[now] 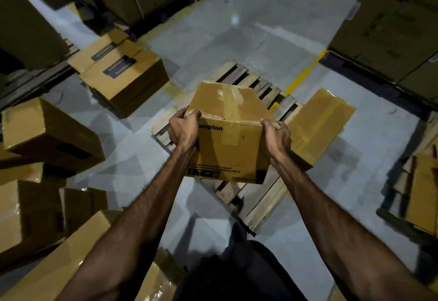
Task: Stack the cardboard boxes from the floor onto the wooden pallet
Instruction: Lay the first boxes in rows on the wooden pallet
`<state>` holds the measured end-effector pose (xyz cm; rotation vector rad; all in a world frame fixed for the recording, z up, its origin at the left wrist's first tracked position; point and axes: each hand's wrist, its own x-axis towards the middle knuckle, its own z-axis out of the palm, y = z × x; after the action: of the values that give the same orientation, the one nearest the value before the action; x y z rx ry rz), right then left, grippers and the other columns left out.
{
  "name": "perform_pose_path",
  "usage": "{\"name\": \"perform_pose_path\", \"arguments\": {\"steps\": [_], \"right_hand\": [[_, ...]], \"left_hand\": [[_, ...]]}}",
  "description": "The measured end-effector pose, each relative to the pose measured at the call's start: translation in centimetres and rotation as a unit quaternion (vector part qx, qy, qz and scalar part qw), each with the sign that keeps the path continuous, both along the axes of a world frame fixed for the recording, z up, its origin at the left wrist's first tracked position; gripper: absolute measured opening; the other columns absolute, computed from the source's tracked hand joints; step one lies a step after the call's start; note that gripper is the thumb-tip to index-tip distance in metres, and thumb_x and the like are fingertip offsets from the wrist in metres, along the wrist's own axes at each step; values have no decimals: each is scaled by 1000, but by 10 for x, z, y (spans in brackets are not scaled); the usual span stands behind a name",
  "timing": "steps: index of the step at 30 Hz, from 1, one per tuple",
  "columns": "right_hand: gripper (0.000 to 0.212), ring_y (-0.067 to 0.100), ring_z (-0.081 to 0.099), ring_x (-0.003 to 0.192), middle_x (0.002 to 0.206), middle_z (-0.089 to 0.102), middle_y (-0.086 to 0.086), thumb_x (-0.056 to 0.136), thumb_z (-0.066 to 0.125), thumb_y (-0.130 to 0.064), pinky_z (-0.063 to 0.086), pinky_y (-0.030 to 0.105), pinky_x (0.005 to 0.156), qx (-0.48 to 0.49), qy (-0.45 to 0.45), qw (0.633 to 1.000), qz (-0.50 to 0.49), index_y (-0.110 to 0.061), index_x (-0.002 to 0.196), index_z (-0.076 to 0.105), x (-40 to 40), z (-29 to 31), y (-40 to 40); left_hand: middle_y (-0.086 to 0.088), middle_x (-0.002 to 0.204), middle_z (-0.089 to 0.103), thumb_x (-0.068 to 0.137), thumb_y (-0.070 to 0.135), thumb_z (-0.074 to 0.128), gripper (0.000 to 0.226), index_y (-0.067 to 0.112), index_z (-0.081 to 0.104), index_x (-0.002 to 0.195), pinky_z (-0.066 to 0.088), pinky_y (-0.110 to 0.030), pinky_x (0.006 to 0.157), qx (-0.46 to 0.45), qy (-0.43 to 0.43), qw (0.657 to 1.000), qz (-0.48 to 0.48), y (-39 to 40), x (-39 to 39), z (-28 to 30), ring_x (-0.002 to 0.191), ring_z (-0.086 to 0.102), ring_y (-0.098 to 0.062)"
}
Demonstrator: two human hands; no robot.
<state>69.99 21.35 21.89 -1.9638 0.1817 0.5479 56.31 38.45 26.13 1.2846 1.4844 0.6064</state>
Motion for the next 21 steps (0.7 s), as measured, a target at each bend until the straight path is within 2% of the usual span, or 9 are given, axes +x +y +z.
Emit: {"name": "perform_pose_path", "arguments": {"steps": [2, 5, 7, 10, 13, 16, 18, 21], "right_hand": [[76, 33, 52, 134, 153, 54, 9, 89, 71, -57, 47, 40, 103, 8, 8, 1000, -13, -25, 155, 48, 15, -5, 8], [72, 32, 53, 132, 150, 56, 8, 89, 72, -56, 47, 39, 102, 15, 17, 999, -34, -26, 151, 52, 32, -11, 15], [70, 32, 52, 133, 152, 54, 7, 90, 73, -55, 46, 39, 103, 14, 18, 998, -54, -26, 150, 53, 42, -13, 18], [71, 33, 53, 132, 150, 56, 9, 91, 72, -55, 44, 35, 96, -1, 17, 997, -73, -23, 151, 52, 56, -20, 25], [76, 35, 53, 134, 151, 57, 9, 88, 73, -59, 47, 43, 108, -17, 15, 994, -105, -23, 152, 52, 67, -30, 36], [75, 32, 57, 131, 146, 62, 4, 88, 73, -59, 49, 41, 106, -28, 16, 989, -141, -27, 153, 52, 73, -36, 55], [69, 32, 55, 133, 148, 60, 5, 91, 74, -52, 46, 35, 104, -35, 4, 985, -171, -25, 151, 54, 78, -39, 74], [64, 32, 51, 136, 149, 58, 9, 94, 76, -42, 38, 30, 96, -39, 2, 979, -201, -16, 150, 55, 85, -45, 106]], "left_hand": [[7, 114, 73, 82, 37, 78, 53, 27, 71, 134, 39, -24, 82, 5, 5, 1000, -13, 13, 20, -6, 98, 61, -15], [9, 103, 68, 84, 34, 77, 53, 26, 70, 136, 39, -19, 71, 1, -4, 999, -44, 26, 45, -13, 82, 59, -7], [9, 100, 69, 83, 33, 77, 52, 26, 72, 134, 41, -21, 73, -9, -4, 998, -64, 34, 61, -16, 87, 63, -11], [5, 109, 73, 82, 32, 78, 50, 25, 73, 131, 45, -24, 79, -24, -4, 996, -91, 50, 86, -27, 97, 66, -16], [2, 119, 75, 79, 36, 79, 52, 25, 74, 130, 52, -30, 90, -37, 12, 992, -119, 70, 109, -39, 105, 67, -22], [0, 120, 75, 72, 42, 77, 57, 28, 75, 127, 55, -41, 100, -57, 9, 987, -152, 97, 131, -52, 110, 67, -26], [0, 119, 76, 65, 47, 75, 61, 27, 76, 123, 55, -43, 101, -66, 8, 980, -185, 120, 145, -63, 111, 68, -27], [-1, 114, 77, 66, 44, 77, 56, 25, 78, 119, 55, -37, 94, -81, 3, 974, -211, 154, 161, -77, 107, 69, -26]]}}
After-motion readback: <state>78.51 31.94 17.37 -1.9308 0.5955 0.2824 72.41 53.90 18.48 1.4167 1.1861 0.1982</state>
